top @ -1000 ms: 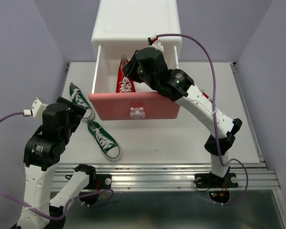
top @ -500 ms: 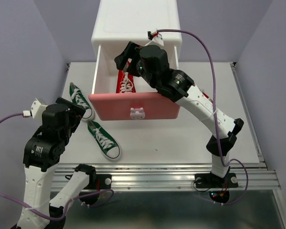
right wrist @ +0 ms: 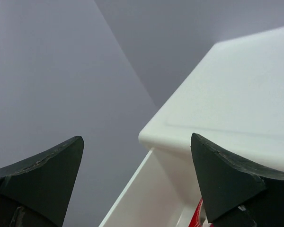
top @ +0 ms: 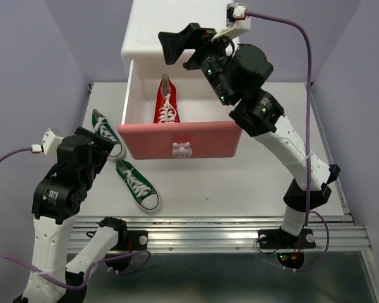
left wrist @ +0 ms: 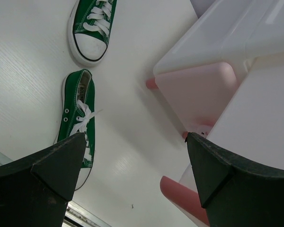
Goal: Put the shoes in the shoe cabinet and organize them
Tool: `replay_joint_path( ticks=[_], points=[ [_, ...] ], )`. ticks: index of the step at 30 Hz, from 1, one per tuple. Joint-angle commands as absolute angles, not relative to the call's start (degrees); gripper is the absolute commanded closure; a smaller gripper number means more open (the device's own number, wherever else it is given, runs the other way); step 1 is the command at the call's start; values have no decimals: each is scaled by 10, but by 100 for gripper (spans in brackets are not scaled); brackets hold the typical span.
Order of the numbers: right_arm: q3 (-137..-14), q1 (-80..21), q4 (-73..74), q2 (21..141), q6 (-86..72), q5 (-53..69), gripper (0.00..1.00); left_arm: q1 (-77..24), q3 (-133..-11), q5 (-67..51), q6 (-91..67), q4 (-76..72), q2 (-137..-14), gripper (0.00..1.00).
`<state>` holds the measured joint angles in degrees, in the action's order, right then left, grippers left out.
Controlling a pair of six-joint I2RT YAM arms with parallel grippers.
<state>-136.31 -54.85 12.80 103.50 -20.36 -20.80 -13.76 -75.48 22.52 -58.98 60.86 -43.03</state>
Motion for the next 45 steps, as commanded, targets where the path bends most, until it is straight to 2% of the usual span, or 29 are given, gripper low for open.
replay_joint_path(
  ticks=[1,8,11,16,20,23,24,25,27,35,39,45],
  points=[
    [-1413,-554,62,999,-61,-293,0,-136,-766,232,-582,584,-443,1],
    [-1359,-474,59,938,-14,-445,0,-136,-766,223,-576,579,-452,1],
    [-1303,-414,60,902,-22,-443,0,-136,-766,223,-560,579,-457,1],
    [-1281,-329,93,896,2,-466,0,-136,-768,215,-552,583,-467,1],
    [-1274,-203,217,901,-134,-374,0,-136,-768,216,-560,587,-469,1],
    [-1272,-75,314,919,-227,-208,0,-136,-770,217,-564,596,-471,1],
    [-1261,-20,326,934,-247,-102,0,-135,-773,217,-568,602,-474,1],
    [-1247,-5,330,937,-239,-51,0,-136,-775,217,-570,606,-475,1],
    [-1204,3,333,941,-183,-5,0,-136,-776,214,-575,617,-477,1],
    [-1073,8,381,970,-84,-30,0,-136,-755,215,-656,642,-467,1],
    [-1049,8,382,990,-36,-75,0,-136,-744,212,-667,638,-479,1],
    [-1055,8,406,1031,64,-59,0,-136,-751,209,-649,641,-515,1]
  ],
)
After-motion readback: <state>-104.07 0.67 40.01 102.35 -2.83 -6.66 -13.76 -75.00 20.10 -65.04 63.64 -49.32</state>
